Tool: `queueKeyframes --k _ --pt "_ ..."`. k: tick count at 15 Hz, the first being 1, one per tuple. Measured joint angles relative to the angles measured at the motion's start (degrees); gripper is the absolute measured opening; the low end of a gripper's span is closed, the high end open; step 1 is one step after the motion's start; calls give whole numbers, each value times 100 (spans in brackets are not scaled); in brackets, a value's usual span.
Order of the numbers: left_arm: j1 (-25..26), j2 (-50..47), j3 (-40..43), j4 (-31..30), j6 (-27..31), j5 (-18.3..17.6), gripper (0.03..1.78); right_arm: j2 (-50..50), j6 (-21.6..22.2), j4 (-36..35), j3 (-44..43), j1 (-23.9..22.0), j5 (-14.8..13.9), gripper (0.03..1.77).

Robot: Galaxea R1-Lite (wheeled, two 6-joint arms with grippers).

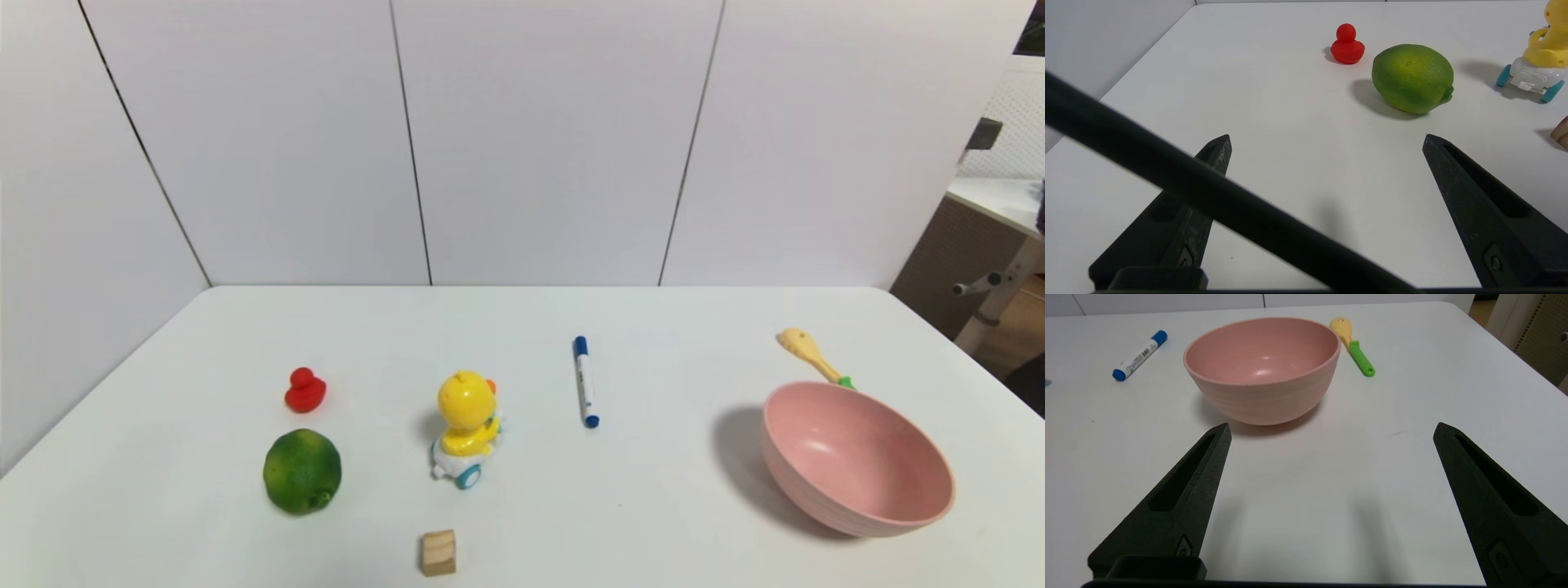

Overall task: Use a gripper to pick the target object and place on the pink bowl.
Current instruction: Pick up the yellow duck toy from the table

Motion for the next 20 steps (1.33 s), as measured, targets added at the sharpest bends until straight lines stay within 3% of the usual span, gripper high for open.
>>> queueKeyframes --k 5,10,13,15,20 --pt "5 0 0 0 0 -1 169 552 -48 -6 -745 20 180 171" --pt "0 0 0 0 0 -1 169 2263 -56 -4 -2906 536 933 171" --pt "0 0 0 0 0 -1 169 3577 -59 5 -4408 1243 1154 171" --pt "0 0 0 0 0 0 169 4495 -69 7 -5368 2003 1201 171" --pt "2 0 0 0 -1 -1 169 6589 -462 9 -6845 3630 1374 171"
